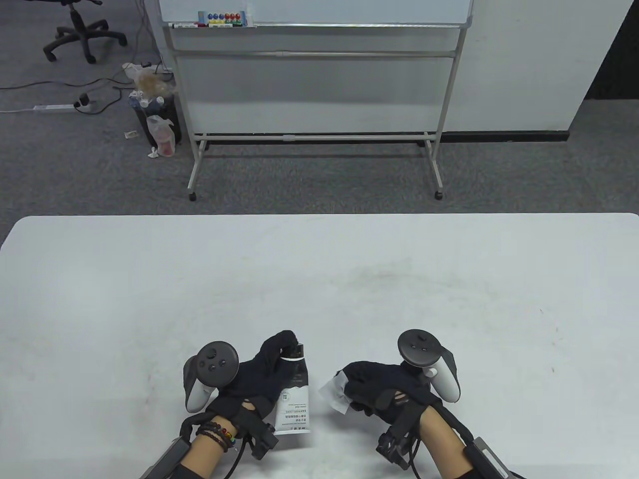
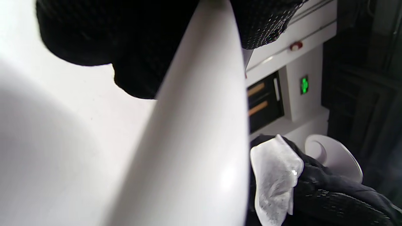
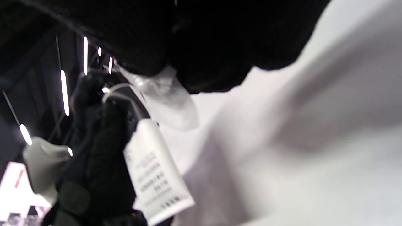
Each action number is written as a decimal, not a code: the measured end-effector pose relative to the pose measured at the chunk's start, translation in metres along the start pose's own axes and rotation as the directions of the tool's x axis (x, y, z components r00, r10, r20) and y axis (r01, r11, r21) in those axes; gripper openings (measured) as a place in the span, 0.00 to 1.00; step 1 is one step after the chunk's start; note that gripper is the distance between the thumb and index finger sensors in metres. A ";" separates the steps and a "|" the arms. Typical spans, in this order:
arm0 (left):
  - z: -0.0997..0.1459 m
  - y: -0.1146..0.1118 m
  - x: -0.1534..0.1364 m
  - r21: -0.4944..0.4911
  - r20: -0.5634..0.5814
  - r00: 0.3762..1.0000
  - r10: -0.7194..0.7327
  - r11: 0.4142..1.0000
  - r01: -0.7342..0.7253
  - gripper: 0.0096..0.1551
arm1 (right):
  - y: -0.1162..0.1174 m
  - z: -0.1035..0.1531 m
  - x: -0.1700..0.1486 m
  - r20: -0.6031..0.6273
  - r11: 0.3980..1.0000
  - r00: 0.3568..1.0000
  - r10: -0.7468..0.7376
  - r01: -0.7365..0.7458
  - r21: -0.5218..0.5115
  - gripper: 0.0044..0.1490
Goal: Squeeze cleansing milk onto cotton pad
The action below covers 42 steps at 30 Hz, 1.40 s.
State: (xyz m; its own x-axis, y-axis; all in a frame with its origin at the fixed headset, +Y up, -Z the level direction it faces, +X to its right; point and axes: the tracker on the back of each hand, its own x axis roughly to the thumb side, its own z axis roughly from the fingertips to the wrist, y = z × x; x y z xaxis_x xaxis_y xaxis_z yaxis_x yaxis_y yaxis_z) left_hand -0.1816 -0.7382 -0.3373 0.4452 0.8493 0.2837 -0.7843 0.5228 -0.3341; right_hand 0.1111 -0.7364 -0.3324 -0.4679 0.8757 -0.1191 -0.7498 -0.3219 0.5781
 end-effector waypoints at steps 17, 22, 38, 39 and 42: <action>-0.002 -0.020 -0.009 -0.214 -0.109 0.965 -0.239 0.954 0.212 0.44 | 0.022 -0.022 -0.020 -0.123 0.893 0.886 0.447 -0.451 -0.001 0.25; -0.002 -0.024 -0.006 -0.196 -0.125 0.949 -0.289 0.945 0.262 0.45 | 0.026 -0.016 -0.009 -0.122 0.779 0.793 0.596 -0.609 -0.152 0.28; -0.009 -0.040 -0.009 -0.239 -0.151 0.819 -0.554 0.824 0.513 0.43 | -0.005 0.002 0.004 -0.230 0.557 0.669 0.707 -0.726 -0.403 0.42; -0.009 -0.041 -0.008 -0.241 -0.152 0.787 -0.598 0.795 0.557 0.42 | -0.009 0.004 0.004 -0.225 0.569 0.686 0.692 -0.710 -0.415 0.42; -0.011 -0.041 -0.005 -0.233 -0.126 0.759 -0.639 0.762 0.604 0.42 | -0.016 0.006 0.005 -0.234 0.572 0.692 0.683 -0.705 -0.418 0.42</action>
State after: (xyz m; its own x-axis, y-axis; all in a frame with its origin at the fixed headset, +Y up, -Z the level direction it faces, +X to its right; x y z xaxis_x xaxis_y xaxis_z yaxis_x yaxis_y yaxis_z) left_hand -0.1470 -0.7628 -0.3345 0.8934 0.3196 0.3158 -0.2287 0.9285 -0.2927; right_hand 0.1236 -0.7252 -0.3368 -0.9451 0.3025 0.1236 -0.2948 -0.9524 0.0770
